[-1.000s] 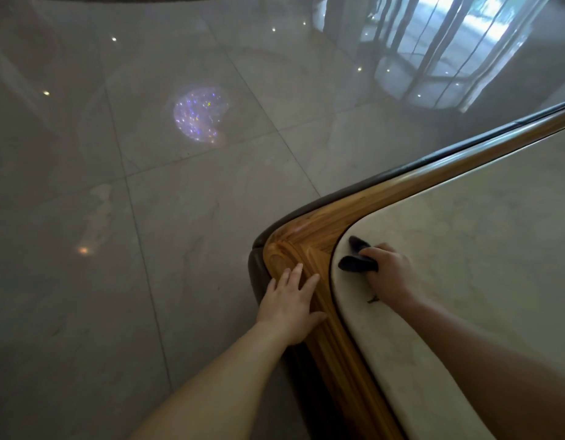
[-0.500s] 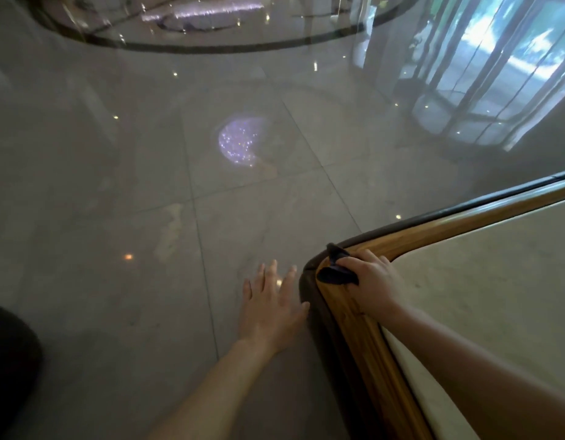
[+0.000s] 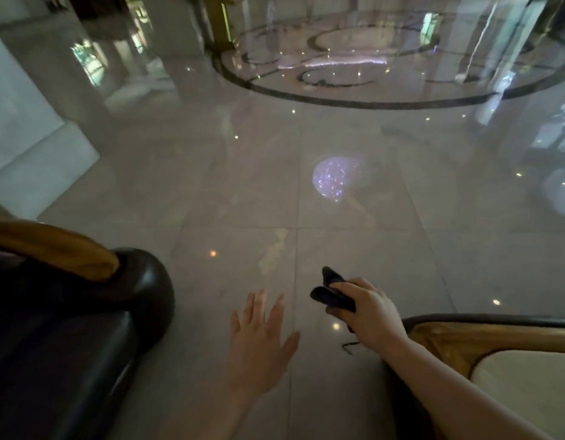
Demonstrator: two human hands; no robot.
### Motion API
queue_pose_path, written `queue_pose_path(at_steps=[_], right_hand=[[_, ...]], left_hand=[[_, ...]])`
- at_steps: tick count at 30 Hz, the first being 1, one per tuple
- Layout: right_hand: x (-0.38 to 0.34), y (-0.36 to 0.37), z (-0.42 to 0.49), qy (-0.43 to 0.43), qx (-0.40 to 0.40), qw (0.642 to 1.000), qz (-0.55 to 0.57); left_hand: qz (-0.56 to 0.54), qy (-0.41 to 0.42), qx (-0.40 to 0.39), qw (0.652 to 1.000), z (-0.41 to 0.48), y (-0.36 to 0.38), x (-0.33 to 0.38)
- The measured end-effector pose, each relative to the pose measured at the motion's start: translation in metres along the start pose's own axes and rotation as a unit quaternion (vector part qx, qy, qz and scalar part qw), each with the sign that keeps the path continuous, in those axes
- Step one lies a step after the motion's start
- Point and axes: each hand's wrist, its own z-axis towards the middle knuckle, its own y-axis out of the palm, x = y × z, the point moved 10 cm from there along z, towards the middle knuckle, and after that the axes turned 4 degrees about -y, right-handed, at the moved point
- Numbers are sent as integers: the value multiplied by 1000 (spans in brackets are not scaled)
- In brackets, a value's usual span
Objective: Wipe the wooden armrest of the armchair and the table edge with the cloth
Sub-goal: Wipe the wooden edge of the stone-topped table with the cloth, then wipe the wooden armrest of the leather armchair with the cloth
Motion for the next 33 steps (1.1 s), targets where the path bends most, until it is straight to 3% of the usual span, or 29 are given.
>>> queue_pose_path(at_steps=[9, 15, 23, 33], right_hand=[[-132, 16, 31, -79, -60, 991, 92], [-218, 40, 43, -162, -109, 977, 81], [-317, 100, 66, -212, -161, 960, 80], [-449, 200, 131, -249, -176, 951, 44]], left_hand=[[-1, -135, 32, 990, -48, -89, -110], [-3, -213, 50, 976, -89, -121, -184], [-11, -271, 78, 959, -123, -142, -288], [0, -296, 59, 953, -106, -151, -443]])
